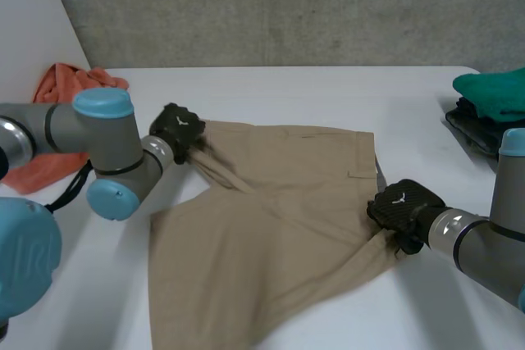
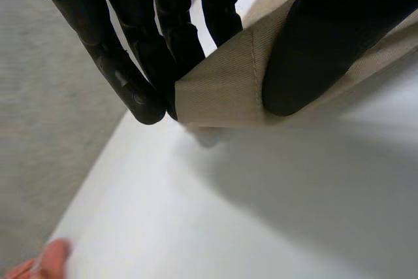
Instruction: Fold the laundry.
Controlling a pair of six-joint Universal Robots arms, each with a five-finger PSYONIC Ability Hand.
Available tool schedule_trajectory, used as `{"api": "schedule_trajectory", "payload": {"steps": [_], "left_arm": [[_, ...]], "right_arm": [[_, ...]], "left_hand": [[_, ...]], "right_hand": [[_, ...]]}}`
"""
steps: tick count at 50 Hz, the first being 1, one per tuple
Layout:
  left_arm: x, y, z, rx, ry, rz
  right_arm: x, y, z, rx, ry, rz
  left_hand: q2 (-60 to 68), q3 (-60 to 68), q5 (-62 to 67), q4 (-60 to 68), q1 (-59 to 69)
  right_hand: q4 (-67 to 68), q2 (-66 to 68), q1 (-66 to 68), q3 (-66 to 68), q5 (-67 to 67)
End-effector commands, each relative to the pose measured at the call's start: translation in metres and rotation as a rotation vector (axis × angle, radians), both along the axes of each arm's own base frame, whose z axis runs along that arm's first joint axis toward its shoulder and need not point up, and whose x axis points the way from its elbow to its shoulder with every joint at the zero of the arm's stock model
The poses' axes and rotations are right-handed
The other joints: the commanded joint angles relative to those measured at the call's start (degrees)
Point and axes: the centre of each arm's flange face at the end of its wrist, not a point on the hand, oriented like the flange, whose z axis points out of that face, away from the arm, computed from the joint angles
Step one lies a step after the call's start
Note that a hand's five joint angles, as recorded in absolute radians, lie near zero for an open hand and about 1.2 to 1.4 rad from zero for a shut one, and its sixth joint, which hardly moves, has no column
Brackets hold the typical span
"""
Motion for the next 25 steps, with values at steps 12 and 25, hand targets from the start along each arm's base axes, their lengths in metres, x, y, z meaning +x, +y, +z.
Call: {"api": "schedule_trajectory", "payload": {"steps": [12,25], "left_arm": [[0.031,0.014,-0.003,-0.075,-0.328,0.093],[0.031,0.025,0.019,-0.044,-0.237,0.165]], "right_arm": [[0.008,0.008,-0.001,0.010,-0.002,0.028],[0.009,0.008,0.002,0.012,-0.031,0.012]], "left_hand": [[11.7,12.2,14.6,11.6,13.6],[-22.0,-21.5,-19.2,-22.2,-20.1]], "right_hand": [[11.3,13.0,17.3,11.9,11.1],[11.3,13.0,17.3,11.9,11.1]]}}
